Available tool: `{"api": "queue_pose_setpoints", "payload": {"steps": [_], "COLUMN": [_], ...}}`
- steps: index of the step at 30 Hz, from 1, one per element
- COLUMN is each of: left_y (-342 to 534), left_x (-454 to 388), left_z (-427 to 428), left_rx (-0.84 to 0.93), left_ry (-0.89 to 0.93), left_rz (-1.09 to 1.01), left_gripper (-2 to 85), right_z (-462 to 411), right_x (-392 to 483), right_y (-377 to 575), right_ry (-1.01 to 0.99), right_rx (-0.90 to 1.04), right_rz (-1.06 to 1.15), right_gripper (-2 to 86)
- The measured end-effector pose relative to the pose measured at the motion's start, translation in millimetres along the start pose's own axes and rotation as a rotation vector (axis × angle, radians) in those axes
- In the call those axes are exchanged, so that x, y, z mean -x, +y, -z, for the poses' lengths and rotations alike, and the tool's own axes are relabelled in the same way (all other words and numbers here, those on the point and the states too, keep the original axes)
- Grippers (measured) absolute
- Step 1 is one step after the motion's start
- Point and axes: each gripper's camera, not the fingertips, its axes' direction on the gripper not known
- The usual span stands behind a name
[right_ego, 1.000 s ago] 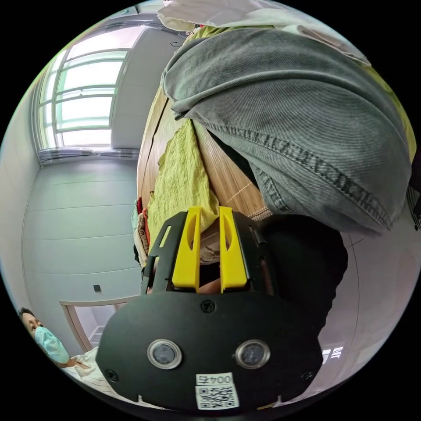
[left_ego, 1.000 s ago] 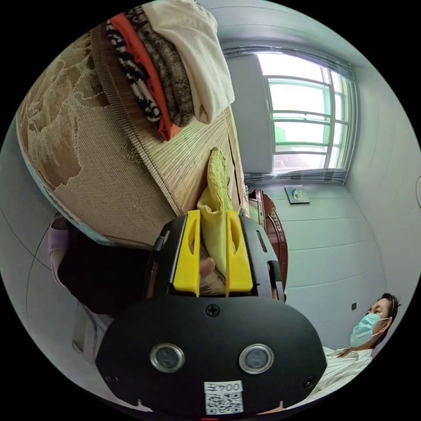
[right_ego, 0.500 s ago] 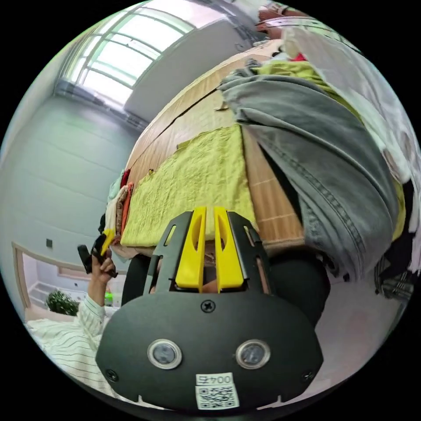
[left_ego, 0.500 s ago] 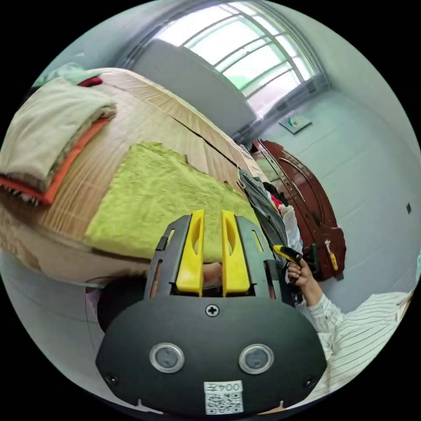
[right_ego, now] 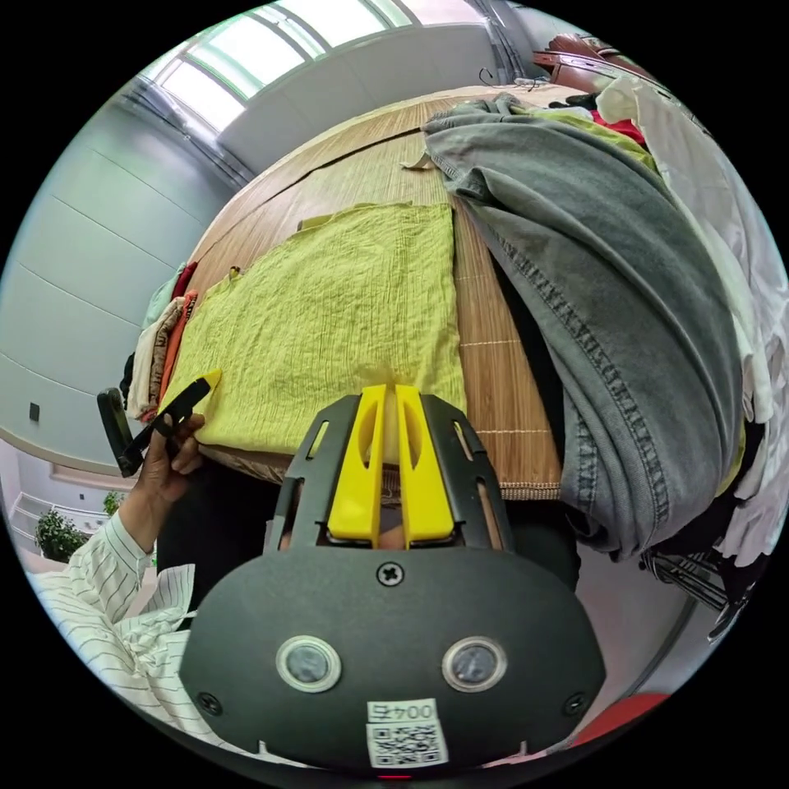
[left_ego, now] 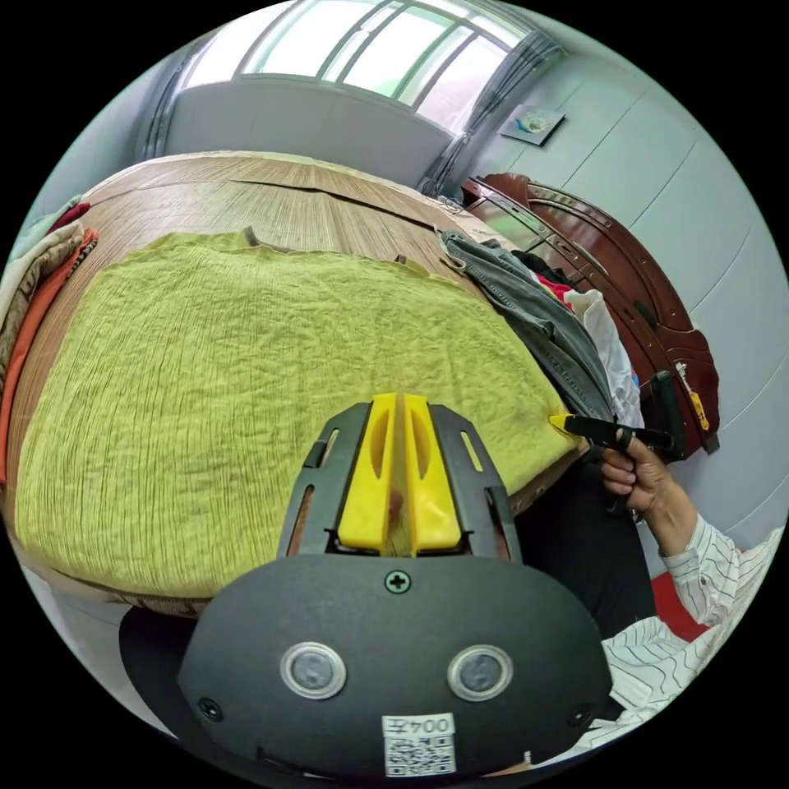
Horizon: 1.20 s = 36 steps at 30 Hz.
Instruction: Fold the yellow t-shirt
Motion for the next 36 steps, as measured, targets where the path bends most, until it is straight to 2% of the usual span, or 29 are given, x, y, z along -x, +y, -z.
{"api": "queue_pose_setpoints", "payload": {"steps": [3, 6, 10, 15, 19, 26, 32, 36], "left_y": [-1, 9, 30, 42, 46, 52, 47, 44], "left_x": [-9, -2, 5, -18, -10, 12, 22, 26], "left_z": [32, 61, 73, 45, 32, 28, 40, 81], "left_rx": [-0.071, -0.098, -0.100, -0.041, -0.004, 0.039, 0.043, -0.038], "left_ry": [0.016, 0.002, 0.021, -0.136, -0.141, -0.169, -0.157, -0.137], "left_rz": [-0.049, -0.047, -0.006, -0.066, -0.001, 0.076, 0.073, 0.061], "left_gripper": [2.5, 2.6, 2.8, 4.0, 3.5, 2.4, 2.5, 4.4], "right_z": [30, 52, 52, 39, 31, 23, 31, 52], "right_x": [-5, -26, -52, -80, -97, -78, -78, -63], "right_y": [16, 32, 45, 37, 28, 22, 25, 36], "right_ry": [0.022, 0.054, -0.042, -0.252, -0.332, -0.166, -0.160, -0.086], "right_rx": [-0.114, -0.128, -0.038, 0.020, 0.046, 0.107, 0.089, -0.020], "right_rz": [-0.009, -0.037, -0.020, -0.048, -0.074, 0.000, -0.003, -0.005], "right_gripper": [3.7, 5.7, 7.9, 8.1, 9.1, 3.0, 7.5, 5.7]}}
